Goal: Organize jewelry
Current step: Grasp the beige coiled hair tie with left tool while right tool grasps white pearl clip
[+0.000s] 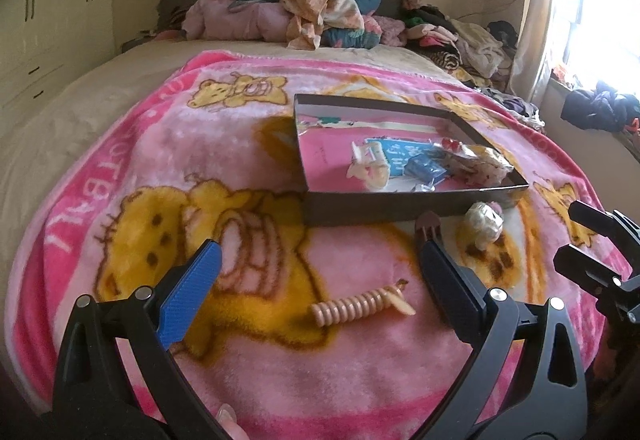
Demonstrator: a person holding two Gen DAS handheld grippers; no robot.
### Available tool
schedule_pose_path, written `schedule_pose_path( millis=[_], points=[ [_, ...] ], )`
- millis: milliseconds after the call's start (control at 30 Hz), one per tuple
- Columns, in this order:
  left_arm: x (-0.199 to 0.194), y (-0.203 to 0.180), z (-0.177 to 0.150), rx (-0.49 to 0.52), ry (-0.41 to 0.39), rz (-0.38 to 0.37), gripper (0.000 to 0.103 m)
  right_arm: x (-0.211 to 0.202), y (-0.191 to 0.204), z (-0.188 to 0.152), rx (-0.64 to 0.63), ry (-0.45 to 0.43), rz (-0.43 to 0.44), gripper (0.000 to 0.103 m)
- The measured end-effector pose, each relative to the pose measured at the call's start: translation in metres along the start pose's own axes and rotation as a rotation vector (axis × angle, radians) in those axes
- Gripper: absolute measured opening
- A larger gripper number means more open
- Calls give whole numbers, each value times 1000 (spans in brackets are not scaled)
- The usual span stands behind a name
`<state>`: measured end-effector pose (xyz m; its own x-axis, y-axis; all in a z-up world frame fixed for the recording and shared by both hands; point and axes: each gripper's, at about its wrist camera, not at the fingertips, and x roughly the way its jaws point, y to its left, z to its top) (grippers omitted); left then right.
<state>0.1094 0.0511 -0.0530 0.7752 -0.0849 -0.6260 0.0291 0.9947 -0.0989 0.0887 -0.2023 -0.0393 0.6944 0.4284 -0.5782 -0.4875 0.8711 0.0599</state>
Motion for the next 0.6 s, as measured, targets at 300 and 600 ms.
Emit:
schedule_pose_path(
  millis=[300,600],
  points=[
    [13,4,-16,-21,63,-35,91,22,-2,-10,3,33,-2,94],
    [35,-1,-28,-32,131,-90,91,44,-15,-16,28,75,-11,89]
  ],
)
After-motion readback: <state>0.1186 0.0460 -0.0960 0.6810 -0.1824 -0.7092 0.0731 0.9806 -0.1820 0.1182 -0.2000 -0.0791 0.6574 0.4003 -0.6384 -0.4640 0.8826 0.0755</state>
